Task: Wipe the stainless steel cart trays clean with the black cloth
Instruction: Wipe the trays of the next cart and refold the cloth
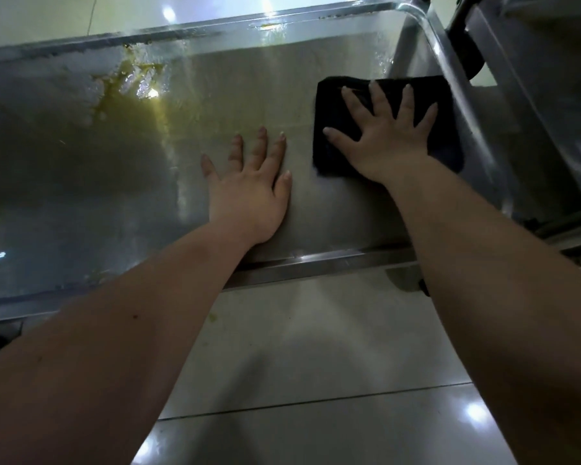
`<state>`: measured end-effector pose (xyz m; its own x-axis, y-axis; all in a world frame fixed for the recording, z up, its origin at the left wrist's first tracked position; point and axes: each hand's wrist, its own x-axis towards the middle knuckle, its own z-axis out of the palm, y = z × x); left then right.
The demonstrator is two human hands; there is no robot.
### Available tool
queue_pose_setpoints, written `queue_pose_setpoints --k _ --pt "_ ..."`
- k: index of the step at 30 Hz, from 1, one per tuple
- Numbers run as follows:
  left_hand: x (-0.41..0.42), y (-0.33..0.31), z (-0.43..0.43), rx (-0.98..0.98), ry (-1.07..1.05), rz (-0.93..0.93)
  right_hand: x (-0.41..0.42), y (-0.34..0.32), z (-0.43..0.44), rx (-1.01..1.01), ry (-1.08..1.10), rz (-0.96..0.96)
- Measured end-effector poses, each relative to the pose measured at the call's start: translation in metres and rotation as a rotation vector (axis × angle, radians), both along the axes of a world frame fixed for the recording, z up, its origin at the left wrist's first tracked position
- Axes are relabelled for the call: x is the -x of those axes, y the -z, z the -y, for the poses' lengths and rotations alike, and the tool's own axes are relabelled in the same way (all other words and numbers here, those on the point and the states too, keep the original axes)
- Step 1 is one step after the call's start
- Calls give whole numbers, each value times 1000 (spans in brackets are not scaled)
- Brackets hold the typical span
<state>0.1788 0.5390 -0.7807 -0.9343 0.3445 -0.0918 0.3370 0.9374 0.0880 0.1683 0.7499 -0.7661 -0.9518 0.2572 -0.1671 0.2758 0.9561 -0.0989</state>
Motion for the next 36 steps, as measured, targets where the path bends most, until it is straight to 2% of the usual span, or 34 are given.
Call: queue_pose_setpoints --k 7,10,14,19,24,27,31,36 --pt "-3 2 -1 -6 4 -16 -95 4 -3 -40 -141 -5" --pt "-4 -1 -1 -15 7 -3 -95 -3 -39 -9 -137 9" --pt "-4 -1 -4 -20 2 -2 -93 -5 -62 -67 -57 21" --pt "-1 1 -2 -5 2 -17 -102 -6 -24 -18 13 73" --pt "0 -3 0 -21 8 19 -108 -4 41 -45 -143 61" --pt "6 -9 12 -72 31 94 -106 -1 49 -24 -151 51" --pt "31 -11 43 108 38 107 -106 -2 48 -26 -151 76" --pt "29 -3 47 93 18 25 -107 -6 63 21 -147 166"
